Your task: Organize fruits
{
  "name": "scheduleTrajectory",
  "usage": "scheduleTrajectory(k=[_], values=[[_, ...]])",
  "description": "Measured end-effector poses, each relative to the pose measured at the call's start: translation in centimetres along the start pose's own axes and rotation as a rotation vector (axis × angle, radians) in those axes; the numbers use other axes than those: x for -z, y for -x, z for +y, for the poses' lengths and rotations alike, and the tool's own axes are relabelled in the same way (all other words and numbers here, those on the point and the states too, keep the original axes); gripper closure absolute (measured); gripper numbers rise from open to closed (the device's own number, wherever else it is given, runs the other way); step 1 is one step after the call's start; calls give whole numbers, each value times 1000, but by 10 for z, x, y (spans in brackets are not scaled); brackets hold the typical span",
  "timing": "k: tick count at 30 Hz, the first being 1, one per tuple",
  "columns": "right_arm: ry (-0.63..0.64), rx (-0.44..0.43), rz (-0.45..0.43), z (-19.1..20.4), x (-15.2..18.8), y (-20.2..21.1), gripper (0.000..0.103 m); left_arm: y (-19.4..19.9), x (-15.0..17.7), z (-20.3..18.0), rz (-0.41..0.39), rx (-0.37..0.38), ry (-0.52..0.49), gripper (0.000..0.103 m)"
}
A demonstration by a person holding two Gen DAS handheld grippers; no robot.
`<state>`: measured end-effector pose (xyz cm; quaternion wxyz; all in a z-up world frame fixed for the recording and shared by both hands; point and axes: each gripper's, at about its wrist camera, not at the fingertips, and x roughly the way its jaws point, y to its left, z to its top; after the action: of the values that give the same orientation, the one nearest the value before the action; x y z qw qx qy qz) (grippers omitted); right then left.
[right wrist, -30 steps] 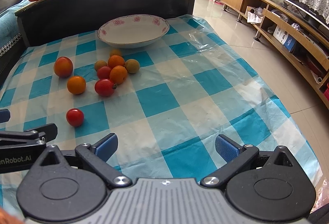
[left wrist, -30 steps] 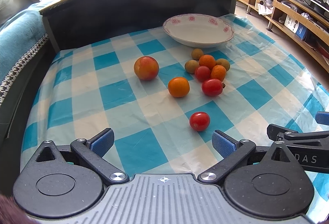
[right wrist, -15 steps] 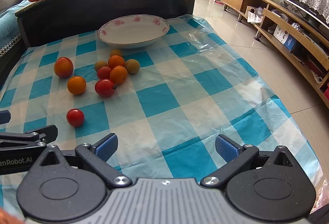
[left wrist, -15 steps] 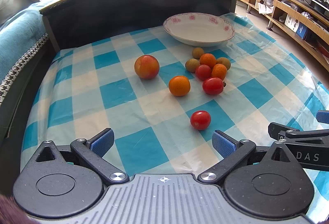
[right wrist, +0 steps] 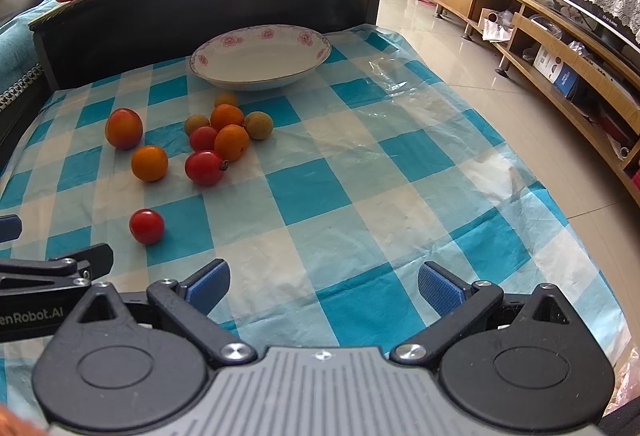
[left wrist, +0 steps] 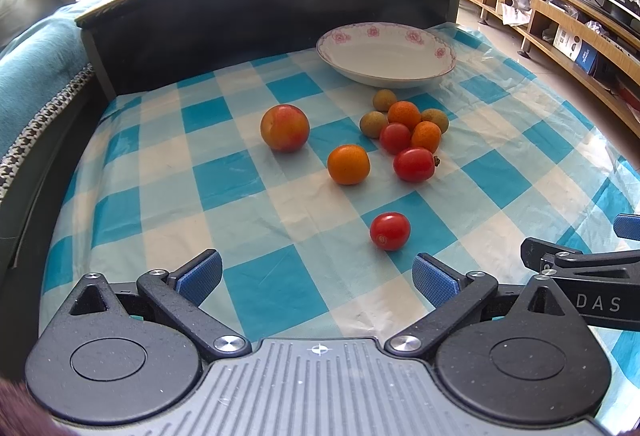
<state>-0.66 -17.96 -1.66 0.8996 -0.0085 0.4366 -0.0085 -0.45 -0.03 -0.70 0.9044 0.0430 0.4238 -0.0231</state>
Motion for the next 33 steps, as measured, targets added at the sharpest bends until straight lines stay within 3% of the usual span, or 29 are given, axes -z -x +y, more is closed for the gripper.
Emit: scheduleTrajectory(k=[14,22,28,33], values=[[-20,-11,16,-6,-4,-6,2,-8,-3,-6,-7,23,-16,1],[-15,-6,18,-13,-15,-15,4,-22,-11,-12,5,70,-30,7],[-10,-19,0,-18,-28,-19,6,-39,-12,-19,33,75,-53,23],[-25,-87,9,-22,-37,-25,22,-51,-13,-19,56,104,-41,35]])
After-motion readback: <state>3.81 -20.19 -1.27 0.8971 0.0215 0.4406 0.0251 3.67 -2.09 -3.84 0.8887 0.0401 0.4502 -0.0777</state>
